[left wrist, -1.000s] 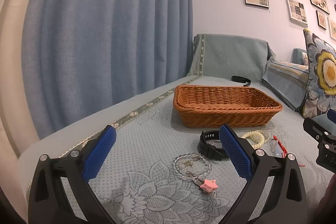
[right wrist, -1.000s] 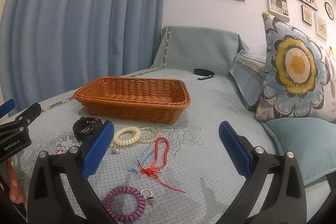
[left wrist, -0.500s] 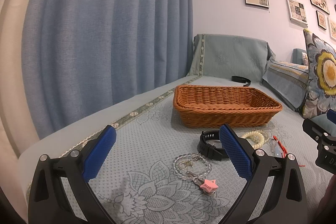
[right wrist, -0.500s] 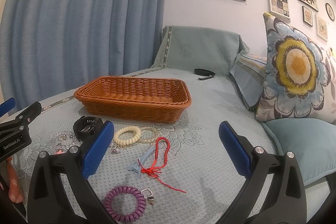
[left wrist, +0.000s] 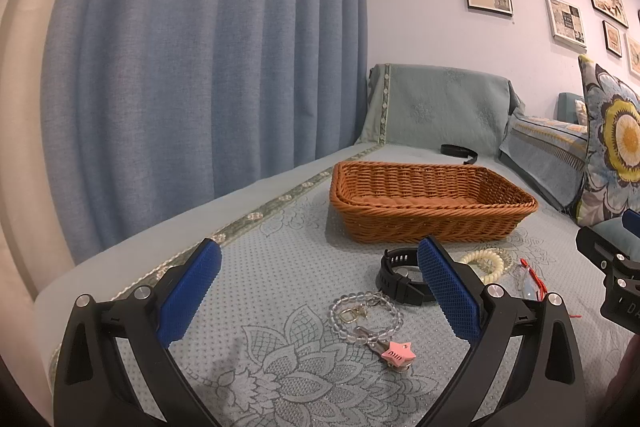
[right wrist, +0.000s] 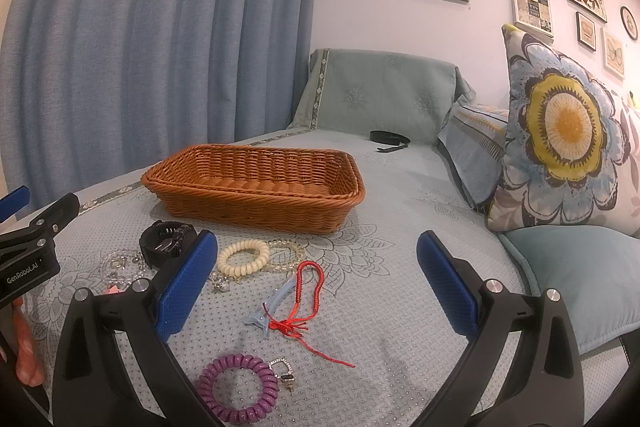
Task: Organize jewelry
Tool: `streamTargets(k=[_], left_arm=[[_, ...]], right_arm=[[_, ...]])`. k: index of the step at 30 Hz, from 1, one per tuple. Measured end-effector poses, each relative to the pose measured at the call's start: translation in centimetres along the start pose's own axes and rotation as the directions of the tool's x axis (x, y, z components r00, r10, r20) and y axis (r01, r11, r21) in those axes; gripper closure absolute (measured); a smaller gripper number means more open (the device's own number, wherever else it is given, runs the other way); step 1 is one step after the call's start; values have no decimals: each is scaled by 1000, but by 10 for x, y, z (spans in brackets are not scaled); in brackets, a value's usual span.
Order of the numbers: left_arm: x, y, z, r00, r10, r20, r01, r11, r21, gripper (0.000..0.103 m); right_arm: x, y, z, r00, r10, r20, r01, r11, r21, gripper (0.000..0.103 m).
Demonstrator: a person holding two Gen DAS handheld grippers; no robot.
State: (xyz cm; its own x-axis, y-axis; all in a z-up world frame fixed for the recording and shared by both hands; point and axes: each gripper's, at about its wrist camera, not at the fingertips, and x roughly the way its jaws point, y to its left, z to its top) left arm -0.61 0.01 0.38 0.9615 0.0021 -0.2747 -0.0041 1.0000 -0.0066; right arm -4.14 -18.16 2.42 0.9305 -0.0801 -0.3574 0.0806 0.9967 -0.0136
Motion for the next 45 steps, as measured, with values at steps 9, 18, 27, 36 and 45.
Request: streamTargets(k=[9,18,27,36,45], left_arm=[[0,1,0,1000,-1,-2,1,1000,-1,8],[1,1,0,1000,-2,-4,2,1000,1,8],[1,1,0,1000,-3,-4,3,1000,0,8],[11,22,-2,992,-89,-89,80,992,-98,8],[35,51,-12,897,-278,-342,234,958,-165,36]], right_arm=[[0,0,0,1000,0,-1,0,1000,-1,8],[1,1,0,1000,0,-2,0,1000,-6,8],[0,2,0,1000,-2,-4,1,1000,-12,8],[8,0,1,998,-17,-56,16,1000,-22,9],[16,-13,-9,963,122,-241,-115,992,43,29]])
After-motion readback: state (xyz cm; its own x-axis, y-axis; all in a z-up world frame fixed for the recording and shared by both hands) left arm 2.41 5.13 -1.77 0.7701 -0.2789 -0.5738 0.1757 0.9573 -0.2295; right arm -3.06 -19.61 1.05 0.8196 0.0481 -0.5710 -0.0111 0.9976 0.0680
